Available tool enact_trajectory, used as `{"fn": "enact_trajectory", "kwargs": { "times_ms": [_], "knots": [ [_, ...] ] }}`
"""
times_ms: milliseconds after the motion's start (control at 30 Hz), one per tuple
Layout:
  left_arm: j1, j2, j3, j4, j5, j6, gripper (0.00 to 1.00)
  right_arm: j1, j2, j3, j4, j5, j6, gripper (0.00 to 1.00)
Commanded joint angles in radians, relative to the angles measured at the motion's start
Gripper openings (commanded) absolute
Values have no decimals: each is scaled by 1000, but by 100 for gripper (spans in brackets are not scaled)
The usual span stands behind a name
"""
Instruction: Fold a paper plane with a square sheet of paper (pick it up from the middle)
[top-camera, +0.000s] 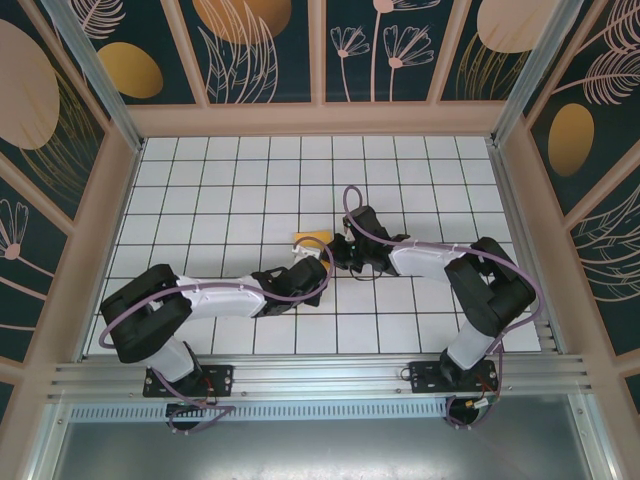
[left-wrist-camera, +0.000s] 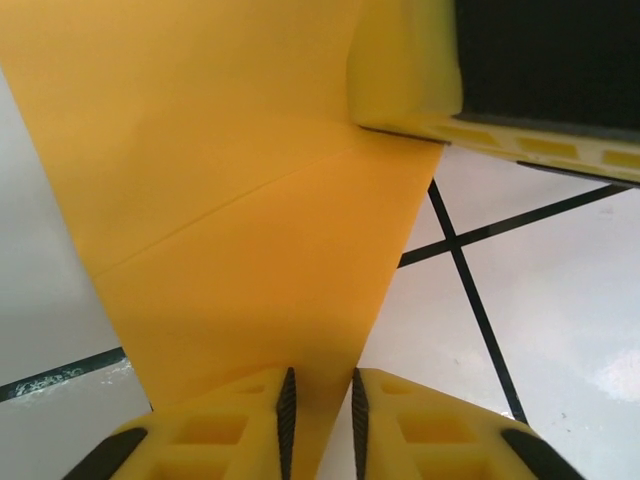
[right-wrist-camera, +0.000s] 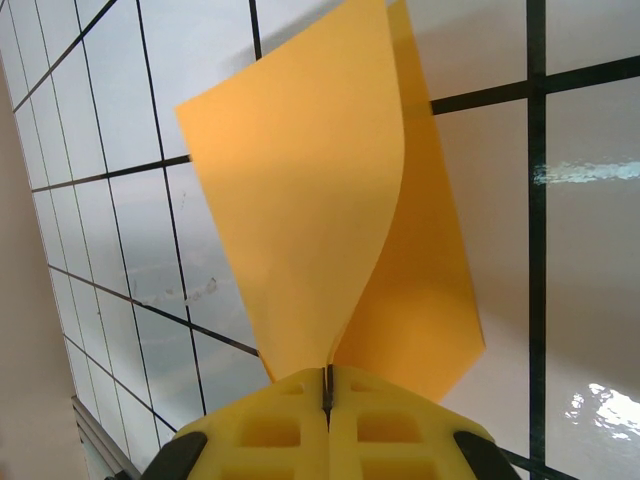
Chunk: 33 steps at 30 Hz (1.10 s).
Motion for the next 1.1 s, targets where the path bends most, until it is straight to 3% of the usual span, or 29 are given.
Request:
{"fn": "enact_trajectory", "kwargs": {
  "times_ms": [0,200,333,500,800,1067],
  "knots": [
    [-3,11,9,-18,-25,-4,19,2,-15,23,8,5,5,4],
    [-2,9,-3,8,-22,-14,12,1,-13,29,8,2,-3,5],
    [-3,2,-11,21,-30,-24,12,2,-12,32,9,1,-7,5],
    [-4,-19,-22,38,-36,-25,34,2,-10,37,7,-7,-8,4],
    [-4,25,33,-2,-51,-1,45,2,-6,45,14,-11,1,4],
    [-22,8,70,-77,-130,13,48,0,-6,53,10,-6,8,4]
  ]
}}
